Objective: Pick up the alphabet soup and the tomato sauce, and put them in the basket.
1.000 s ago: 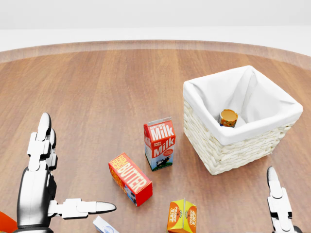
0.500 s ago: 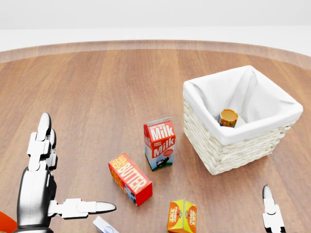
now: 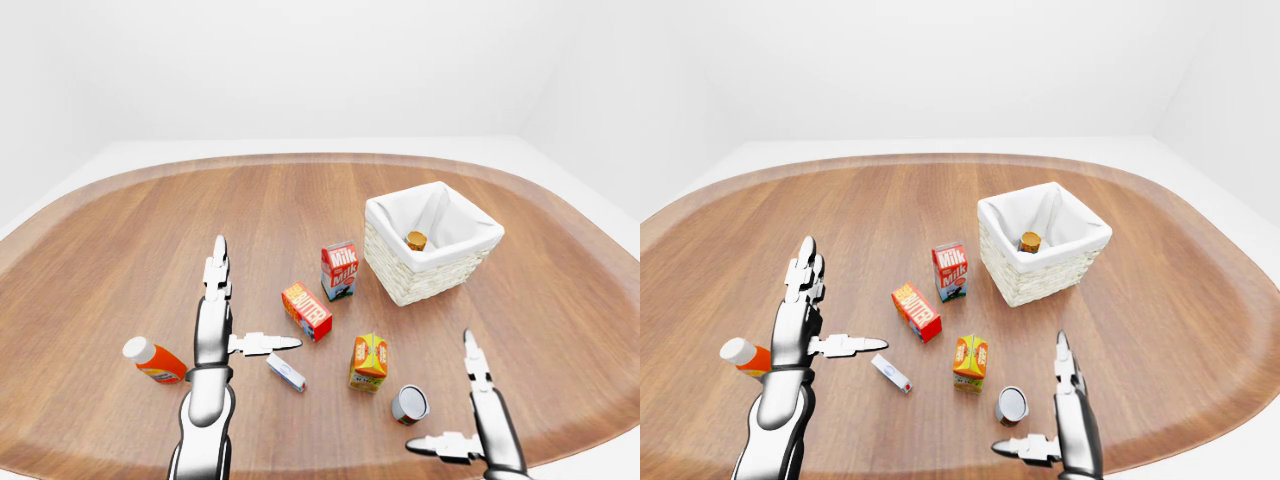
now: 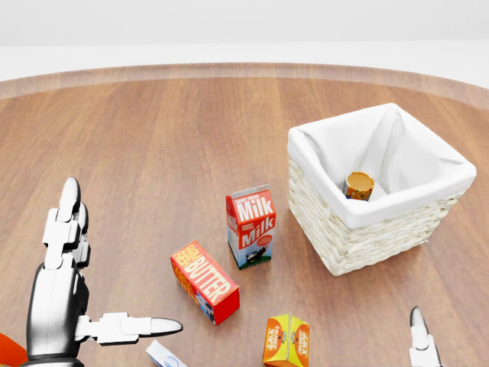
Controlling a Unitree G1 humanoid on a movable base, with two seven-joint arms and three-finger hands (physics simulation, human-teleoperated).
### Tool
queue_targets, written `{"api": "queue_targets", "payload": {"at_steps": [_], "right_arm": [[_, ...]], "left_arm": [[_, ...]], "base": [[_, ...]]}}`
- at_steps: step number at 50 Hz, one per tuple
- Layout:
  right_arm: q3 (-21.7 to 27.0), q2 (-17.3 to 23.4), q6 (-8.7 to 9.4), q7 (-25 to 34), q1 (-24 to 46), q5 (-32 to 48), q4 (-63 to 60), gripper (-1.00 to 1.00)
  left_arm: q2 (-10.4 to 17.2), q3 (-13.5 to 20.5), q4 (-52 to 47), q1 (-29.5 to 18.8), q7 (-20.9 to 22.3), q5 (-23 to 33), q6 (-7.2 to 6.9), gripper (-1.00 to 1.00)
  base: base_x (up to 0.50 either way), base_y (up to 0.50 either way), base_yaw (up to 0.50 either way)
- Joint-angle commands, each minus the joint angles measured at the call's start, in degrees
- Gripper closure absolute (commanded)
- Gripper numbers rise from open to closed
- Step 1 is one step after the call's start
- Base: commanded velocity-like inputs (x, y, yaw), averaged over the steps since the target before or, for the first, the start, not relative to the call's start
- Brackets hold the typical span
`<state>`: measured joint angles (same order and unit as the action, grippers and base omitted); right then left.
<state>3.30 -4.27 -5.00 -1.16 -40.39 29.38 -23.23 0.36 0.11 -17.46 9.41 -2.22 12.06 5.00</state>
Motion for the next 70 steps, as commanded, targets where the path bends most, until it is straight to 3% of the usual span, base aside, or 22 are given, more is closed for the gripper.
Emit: {"api": "queue_targets", "payload": {"at_steps": [1, 31, 70], "right_arm": [[0.2, 0.22, 0.0, -1.85, 0.74, 1.91, 2.48, -1.0], [0.31, 1.64, 0.0, -8.48, 5.45, 8.34, 10.64, -1.0], [-4.04, 4.58, 0.0, -15.77, 7.12, 13.42, 13.68, -1.0]], "left_arm": [[-0.03, 0.11, -0.11, 0.05, -0.05, -0.32, 0.0, -1.0], [-0.03, 0.11, -0.1, 0.05, -0.04, -0.34, 0.0, -1.0], [-0.02, 0.1, -0.11, 0.05, -0.04, -0.32, 0.0, -1.0]], "base": [[0.0, 0.0, 0.0], [0.0, 0.0, 0.0], [0.0, 0.0, 0.0]]}}
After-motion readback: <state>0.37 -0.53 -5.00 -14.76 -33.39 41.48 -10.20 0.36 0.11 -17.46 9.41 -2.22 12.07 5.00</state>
